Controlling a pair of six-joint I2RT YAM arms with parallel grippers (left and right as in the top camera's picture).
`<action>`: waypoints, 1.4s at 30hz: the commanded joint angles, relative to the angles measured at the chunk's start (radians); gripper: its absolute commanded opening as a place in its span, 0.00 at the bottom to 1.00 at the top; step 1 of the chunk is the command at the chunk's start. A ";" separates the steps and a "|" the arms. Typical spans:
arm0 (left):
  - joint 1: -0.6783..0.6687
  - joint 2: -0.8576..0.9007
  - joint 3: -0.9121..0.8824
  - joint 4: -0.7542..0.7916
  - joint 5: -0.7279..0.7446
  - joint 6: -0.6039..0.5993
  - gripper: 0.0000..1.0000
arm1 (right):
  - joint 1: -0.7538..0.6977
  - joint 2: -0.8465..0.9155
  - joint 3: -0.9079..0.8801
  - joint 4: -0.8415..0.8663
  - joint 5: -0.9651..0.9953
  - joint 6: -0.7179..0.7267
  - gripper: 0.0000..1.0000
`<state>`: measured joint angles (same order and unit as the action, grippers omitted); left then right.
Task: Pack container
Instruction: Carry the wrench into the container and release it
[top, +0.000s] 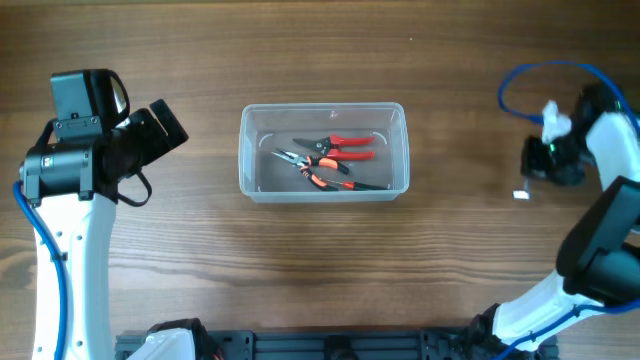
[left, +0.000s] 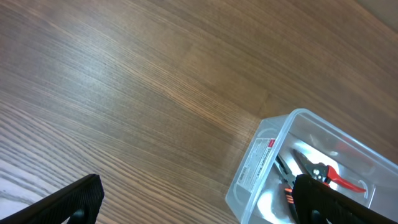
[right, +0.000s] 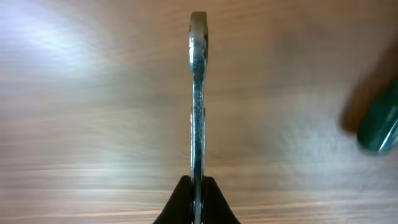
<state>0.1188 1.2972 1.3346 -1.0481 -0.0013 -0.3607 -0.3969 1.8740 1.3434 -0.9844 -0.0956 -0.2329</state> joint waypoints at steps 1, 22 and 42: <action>-0.005 0.005 0.007 -0.001 0.012 0.016 1.00 | 0.135 -0.105 0.161 -0.066 -0.044 -0.009 0.04; -0.005 0.005 0.007 -0.008 0.012 0.016 1.00 | 0.987 -0.120 0.403 -0.013 -0.052 -0.437 0.04; -0.005 0.005 0.007 -0.016 0.012 0.016 1.00 | 1.048 0.258 0.378 -0.035 -0.175 -0.603 0.04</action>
<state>0.1188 1.2972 1.3346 -1.0626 -0.0017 -0.3607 0.6502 2.1132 1.7355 -1.0134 -0.2413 -0.8169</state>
